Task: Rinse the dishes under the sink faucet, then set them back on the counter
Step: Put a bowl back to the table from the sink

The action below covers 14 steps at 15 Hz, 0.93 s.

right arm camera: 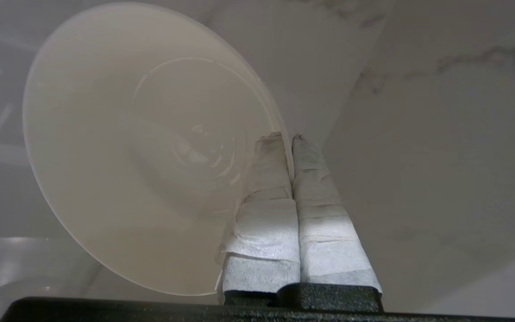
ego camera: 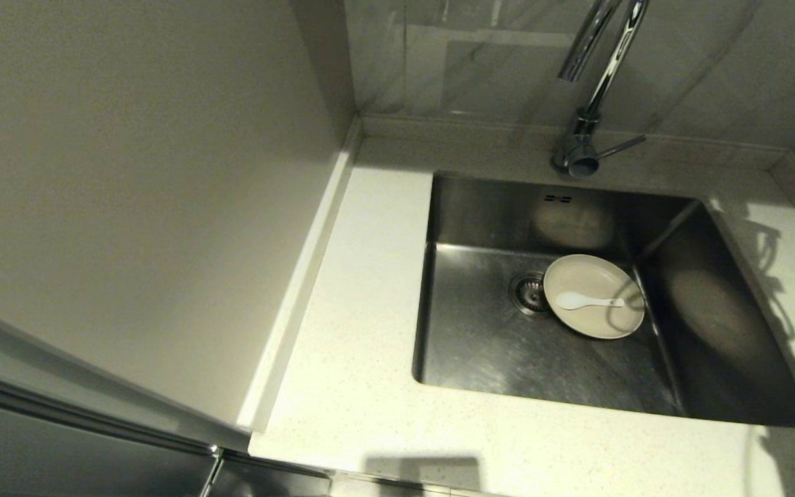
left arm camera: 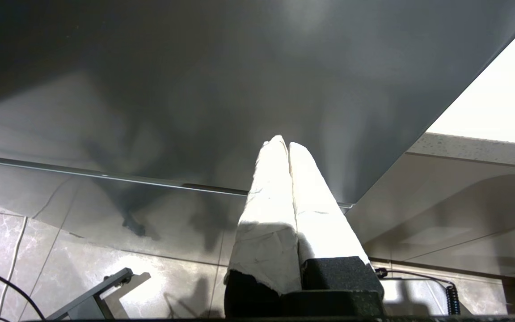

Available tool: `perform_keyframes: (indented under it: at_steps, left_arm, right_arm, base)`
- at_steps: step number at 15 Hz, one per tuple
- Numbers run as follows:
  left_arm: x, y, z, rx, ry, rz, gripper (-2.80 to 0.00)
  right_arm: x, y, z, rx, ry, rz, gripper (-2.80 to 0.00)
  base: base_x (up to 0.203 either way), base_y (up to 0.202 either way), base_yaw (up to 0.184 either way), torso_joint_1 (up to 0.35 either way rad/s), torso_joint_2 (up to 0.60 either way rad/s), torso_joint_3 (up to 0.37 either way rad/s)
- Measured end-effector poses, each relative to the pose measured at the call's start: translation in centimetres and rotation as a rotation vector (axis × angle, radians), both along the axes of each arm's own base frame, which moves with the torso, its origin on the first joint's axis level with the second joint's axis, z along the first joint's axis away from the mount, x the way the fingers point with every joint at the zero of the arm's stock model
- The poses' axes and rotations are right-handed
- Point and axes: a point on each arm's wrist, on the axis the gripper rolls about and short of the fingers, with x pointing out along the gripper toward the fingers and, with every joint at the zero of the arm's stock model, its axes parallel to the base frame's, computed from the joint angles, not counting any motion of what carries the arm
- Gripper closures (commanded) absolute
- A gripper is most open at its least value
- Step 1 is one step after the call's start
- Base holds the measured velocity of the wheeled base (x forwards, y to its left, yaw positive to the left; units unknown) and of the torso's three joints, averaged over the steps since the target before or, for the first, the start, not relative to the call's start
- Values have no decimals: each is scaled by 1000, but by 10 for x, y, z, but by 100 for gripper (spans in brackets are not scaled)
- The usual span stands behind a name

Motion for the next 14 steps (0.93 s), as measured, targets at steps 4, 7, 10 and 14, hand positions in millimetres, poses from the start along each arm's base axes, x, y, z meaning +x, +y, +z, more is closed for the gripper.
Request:
perform_keyframes:
  at_steps: [4, 7, 10, 14]
  left_arm:
    - [0, 0, 0, 0, 0, 0, 0]
    - [0, 0, 0, 0, 0, 0, 0]
    - [0, 0, 0, 0, 0, 0, 0]
    - [0, 0, 0, 0, 0, 0, 0]
  right_arm:
    - [11, -1, -89, 17, 258, 20, 0]
    - [3, 1, -132, 26, 382, 40, 0]
    - [3, 1, -104, 51, 333, 59, 0]
    - [3, -14, -70, 217, 440, 26, 0]
  base:
    - [0, 0, 0, 0, 0, 0]
    - [0, 0, 0, 0, 0, 0]
    - [0, 0, 0, 0, 0, 0]
    - [0, 0, 0, 0, 0, 0]
